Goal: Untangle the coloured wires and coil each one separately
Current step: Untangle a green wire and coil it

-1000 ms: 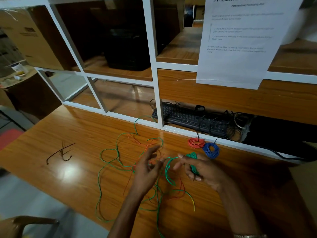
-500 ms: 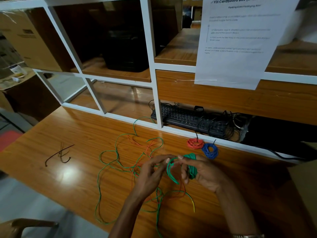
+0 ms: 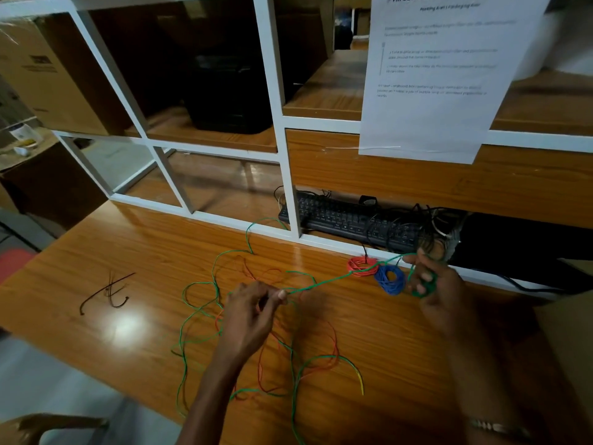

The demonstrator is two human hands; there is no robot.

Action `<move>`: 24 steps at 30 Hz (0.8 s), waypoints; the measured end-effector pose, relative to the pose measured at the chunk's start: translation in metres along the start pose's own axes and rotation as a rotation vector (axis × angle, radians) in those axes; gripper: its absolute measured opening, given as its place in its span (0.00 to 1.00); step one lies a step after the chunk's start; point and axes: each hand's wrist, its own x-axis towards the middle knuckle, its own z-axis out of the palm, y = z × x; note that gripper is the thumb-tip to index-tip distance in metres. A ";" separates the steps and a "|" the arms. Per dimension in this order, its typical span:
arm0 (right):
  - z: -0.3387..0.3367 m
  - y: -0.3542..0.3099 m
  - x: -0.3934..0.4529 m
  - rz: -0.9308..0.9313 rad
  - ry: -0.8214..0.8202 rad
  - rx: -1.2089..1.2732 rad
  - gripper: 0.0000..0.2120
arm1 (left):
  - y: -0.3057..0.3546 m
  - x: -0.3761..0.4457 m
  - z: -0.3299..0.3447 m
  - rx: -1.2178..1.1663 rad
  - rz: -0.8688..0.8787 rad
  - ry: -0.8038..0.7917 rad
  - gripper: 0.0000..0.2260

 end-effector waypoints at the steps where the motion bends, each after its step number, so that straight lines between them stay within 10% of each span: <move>1: 0.002 0.004 -0.001 -0.004 0.008 -0.004 0.16 | -0.005 0.002 0.001 -0.006 -0.031 0.025 0.15; 8: 0.033 0.043 -0.013 -0.004 -0.022 -0.150 0.17 | -0.018 0.012 0.022 -0.145 -0.356 0.064 0.16; 17: 0.060 0.068 -0.025 -0.017 -0.143 -0.288 0.18 | 0.021 -0.007 0.000 0.372 -0.474 -0.241 0.25; 24: 0.075 0.071 -0.034 -0.067 -0.205 -0.377 0.18 | 0.066 -0.006 0.014 -0.391 -0.538 -0.142 0.25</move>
